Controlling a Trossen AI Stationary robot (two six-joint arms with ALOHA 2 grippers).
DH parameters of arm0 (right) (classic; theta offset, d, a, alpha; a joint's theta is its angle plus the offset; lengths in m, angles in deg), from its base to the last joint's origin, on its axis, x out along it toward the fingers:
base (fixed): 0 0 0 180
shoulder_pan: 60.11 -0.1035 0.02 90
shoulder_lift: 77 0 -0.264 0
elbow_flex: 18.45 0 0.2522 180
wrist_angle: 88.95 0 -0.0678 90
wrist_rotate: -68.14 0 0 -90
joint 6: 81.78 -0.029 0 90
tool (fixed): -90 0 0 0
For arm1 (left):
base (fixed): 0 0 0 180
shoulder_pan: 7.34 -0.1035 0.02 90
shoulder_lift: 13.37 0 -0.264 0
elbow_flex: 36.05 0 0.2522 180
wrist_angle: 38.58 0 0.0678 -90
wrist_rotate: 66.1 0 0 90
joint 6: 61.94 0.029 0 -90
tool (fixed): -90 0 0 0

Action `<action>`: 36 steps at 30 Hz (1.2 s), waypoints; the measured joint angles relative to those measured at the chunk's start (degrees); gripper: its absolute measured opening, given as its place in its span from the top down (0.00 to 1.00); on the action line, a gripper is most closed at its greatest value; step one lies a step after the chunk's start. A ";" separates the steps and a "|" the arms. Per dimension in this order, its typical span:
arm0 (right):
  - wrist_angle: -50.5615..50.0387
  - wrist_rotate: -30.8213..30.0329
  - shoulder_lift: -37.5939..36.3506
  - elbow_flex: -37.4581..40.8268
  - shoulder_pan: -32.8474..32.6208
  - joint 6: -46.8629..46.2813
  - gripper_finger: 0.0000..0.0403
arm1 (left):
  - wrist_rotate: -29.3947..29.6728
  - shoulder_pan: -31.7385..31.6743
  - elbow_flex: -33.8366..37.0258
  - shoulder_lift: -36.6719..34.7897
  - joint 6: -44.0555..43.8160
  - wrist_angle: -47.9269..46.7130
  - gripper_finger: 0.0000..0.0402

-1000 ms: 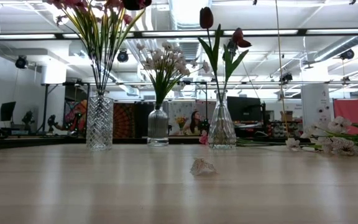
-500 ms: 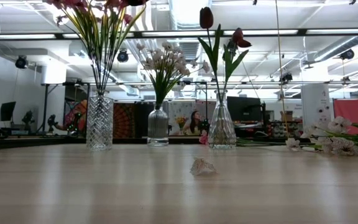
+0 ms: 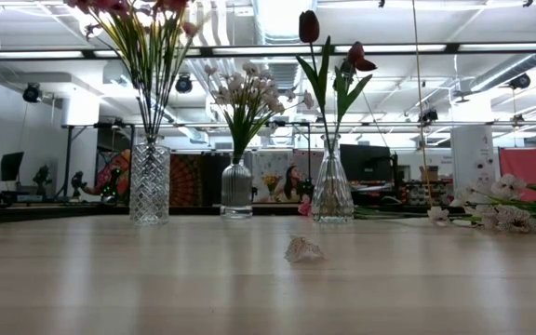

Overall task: Sort flowers into vase by color
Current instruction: Put the red tulip into the bottom right transparent vase

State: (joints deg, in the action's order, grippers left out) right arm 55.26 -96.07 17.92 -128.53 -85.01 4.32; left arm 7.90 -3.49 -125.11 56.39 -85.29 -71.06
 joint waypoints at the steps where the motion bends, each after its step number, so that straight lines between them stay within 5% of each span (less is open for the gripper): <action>1: 0.09 0.06 -0.27 -0.26 0.22 -0.28 0.97 | 0.02 0.00 -0.74 -0.69 0.88 -0.49 0.42; 5: 0.44 2.21 -2.49 -2.02 0.79 -5.60 0.97 | 0.36 0.00 -4.38 -2.44 6.35 -3.62 0.41; 8: 0.41 9.52 -5.68 -3.26 1.80 -15.62 0.97 | 2.41 0.04 -8.02 -3.34 13.56 -8.18 0.41; 17: -8.63 51.58 -19.41 -0.25 11.18 -66.82 0.97 | 10.57 0.19 -11.59 -6.15 28.21 -17.90 0.41; 19: -7.56 56.04 -22.07 4.00 12.68 -71.71 0.97 | 10.59 0.46 -10.67 -6.95 28.98 -18.79 0.41; 28: 30.47 55.70 -35.35 37.67 12.88 -71.31 0.97 | 13.74 3.83 -0.06 -11.89 30.06 -12.81 0.41; 36: 56.87 41.56 -38.52 56.88 13.11 -71.83 0.97 | 21.50 7.94 5.33 -17.47 32.58 -8.60 0.41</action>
State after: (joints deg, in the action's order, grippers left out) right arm 112.13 -54.52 -20.60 -71.65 -71.90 -67.51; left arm 29.40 4.45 -119.78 38.92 -52.72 -79.66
